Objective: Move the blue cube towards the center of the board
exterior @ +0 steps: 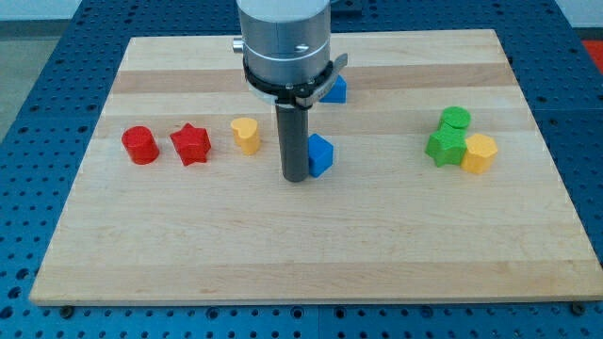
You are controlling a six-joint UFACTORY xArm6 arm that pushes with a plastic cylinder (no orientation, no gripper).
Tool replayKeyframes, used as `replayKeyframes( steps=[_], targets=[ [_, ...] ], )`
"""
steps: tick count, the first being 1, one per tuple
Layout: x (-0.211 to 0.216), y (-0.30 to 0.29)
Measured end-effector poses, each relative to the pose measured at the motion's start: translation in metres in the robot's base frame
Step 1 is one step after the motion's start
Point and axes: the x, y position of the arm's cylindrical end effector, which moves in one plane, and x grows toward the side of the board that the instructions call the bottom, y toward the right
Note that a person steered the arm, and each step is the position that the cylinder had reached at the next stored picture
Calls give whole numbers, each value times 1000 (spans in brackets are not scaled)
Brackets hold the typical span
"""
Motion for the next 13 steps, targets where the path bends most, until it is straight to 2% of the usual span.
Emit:
replayKeyframes(
  steps=[2, 4, 7, 9, 11, 13],
  targets=[
    [-33, 0],
    [-33, 25],
    [-23, 92],
    [-23, 102],
    [-21, 164],
    [4, 191]
  ],
)
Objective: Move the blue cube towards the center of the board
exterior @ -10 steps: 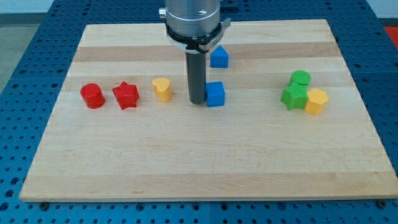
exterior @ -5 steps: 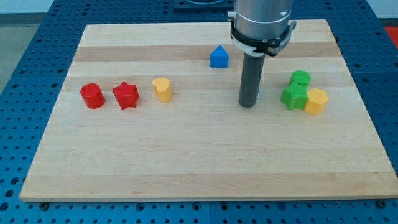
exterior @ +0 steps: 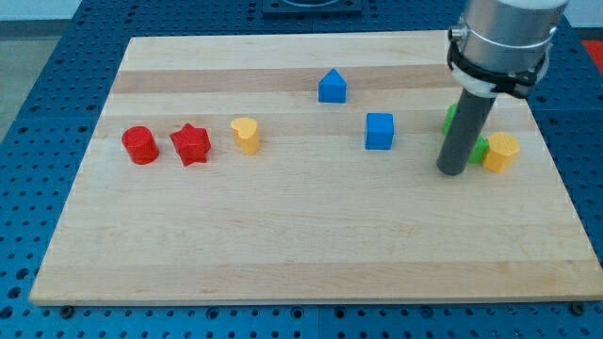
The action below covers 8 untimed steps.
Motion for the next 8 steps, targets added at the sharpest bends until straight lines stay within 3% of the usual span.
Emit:
replayKeyframes(
  steps=[2, 5, 8],
  targets=[
    [14, 6],
    [-30, 43],
    [-35, 57]
  ],
)
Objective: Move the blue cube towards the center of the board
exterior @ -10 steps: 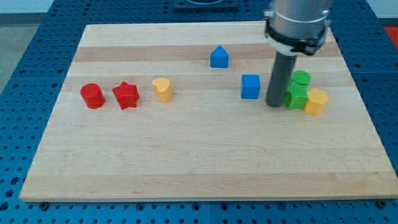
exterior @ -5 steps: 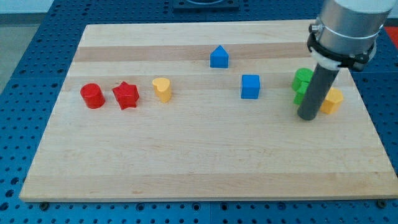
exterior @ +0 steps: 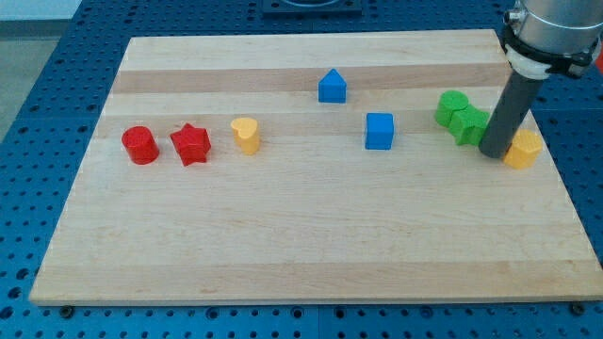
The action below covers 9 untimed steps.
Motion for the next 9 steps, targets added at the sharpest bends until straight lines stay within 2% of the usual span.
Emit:
replayKeyframes(
  steps=[9],
  targets=[
    [-10, -142]
  ],
)
